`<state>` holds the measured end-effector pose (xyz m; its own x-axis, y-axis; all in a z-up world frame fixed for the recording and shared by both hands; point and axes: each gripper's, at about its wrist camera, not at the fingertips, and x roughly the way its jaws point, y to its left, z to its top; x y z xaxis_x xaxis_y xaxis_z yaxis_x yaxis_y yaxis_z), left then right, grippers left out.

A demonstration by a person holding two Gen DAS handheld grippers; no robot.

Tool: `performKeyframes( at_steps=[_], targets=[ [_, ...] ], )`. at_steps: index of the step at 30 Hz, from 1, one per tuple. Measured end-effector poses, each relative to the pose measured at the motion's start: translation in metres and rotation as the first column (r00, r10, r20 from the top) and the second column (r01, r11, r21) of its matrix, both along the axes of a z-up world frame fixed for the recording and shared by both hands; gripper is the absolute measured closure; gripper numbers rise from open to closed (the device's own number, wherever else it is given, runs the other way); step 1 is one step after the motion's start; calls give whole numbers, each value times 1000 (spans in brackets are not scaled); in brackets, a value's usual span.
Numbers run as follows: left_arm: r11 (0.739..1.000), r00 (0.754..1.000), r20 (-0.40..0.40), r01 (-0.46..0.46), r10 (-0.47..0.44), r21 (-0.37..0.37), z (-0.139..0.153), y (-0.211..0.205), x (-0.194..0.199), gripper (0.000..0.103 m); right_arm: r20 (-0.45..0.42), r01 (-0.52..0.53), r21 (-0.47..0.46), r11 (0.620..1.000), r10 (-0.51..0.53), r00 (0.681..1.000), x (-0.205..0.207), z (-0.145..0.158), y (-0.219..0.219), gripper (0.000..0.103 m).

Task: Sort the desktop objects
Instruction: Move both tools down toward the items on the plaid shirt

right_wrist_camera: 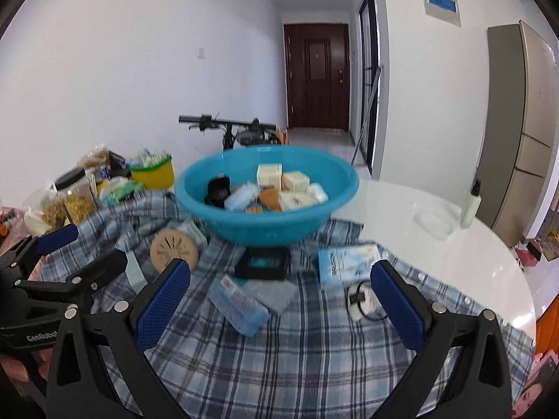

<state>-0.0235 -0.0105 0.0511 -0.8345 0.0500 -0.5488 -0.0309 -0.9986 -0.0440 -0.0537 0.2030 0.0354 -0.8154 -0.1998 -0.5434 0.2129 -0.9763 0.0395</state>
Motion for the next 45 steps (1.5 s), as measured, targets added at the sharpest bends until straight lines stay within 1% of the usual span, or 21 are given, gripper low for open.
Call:
performKeyframes(
  at_steps=[3, 8, 13, 16, 18, 20, 22, 24, 26, 28, 30, 32, 34, 35, 37, 38, 41, 43, 44, 45],
  targets=[
    [1000, 999, 47, -2, 0, 24, -18, -4, -4, 0, 30, -4, -4, 1000, 5, 1000, -2, -13, 0, 0],
    [999, 996, 89, -26, 23, 24, -38, -11, -8, 0, 67, -2, 0, 1000, 2, 998, -4, -29, 1, 0],
    [999, 994, 101, -47, 45, 18, -43, -18, -9, 0, 85, 5, -14, 1000, -3, 996, -7, -34, 3, 0],
    [996, 990, 111, -88, 87, 6, -45, -24, -12, 0, 90, 2, -9, 1000, -1, 996, -7, -36, 1, 0],
    [992, 984, 124, -128, 127, 0, -48, -31, -14, 0, 97, 0, 2, 1000, 0, 995, -8, -38, -1, 0],
    [983, 973, 144, -183, 183, -11, -52, -39, -18, 0, 115, -12, 17, 1000, 10, 993, -10, -42, -5, 0],
    [973, 960, 158, -231, 230, -11, -56, -48, -20, 0, 135, -51, 33, 998, 46, 990, -12, -46, -11, 0],
    [966, 952, 171, -259, 255, 2, -60, -56, -23, 0, 156, -110, 42, 993, 103, 982, -15, -47, -19, 0],
    [961, 945, 180, -276, 273, -13, -64, -60, -27, 0, 182, -166, 28, 986, 158, 970, -19, -50, -25, 0],
    [955, 938, 180, -292, 296, -53, -67, -61, -31, 0, 206, -194, 17, 981, 187, 961, -26, -52, -30, 0],
    [950, 933, 184, -300, 310, -82, -71, -61, -39, 0, 216, -195, 33, 980, 184, 959, -31, -55, -34, 0],
    [951, 930, 199, -299, 308, -78, -76, -63, -46, 0, 214, -182, 64, 981, 165, 963, -36, -57, -36, 0],
    [958, 929, 234, -279, 288, -69, -82, -65, -56, 1, 222, -175, 69, 982, 156, 962, -41, -61, -35, 0],
    [960, 928, 247, -272, 280, -65, -85, -65, -60, 2, 229, -175, 65, 982, 156, 961, -43, -63, -34, 0],
    [963, 925, 270, -264, 269, -57, -90, -67, -67, 11, 246, -175, 64, 983, 154, 957, -48, -69, -34, 0],
    [964, 922, 281, -261, 266, -55, -93, -68, -70, 13, 255, -176, 67, 982, 154, 955, -50, -72, -35, 0],
    [965, 917, 303, -261, 260, -39, -100, -71, -77, 23, 279, -182, 73, 980, 155, 948, -57, -83, -38, 0],
    [967, 914, 323, -254, 246, -17, -105, -74, -79, 34, 293, -180, 75, 981, 151, 944, -62, -91, -41, 0],
    [968, 912, 333, -252, 241, -10, -108, -74, -80, 38, 300, -188, 74, 979, 158, 941, -64, -95, -43, 1],
    [969, 911, 341, -246, 231, -1, -110, -76, -81, 47, 303, -195, 78, 978, 163, 939, -64, -97, -45, 3]
  ],
)
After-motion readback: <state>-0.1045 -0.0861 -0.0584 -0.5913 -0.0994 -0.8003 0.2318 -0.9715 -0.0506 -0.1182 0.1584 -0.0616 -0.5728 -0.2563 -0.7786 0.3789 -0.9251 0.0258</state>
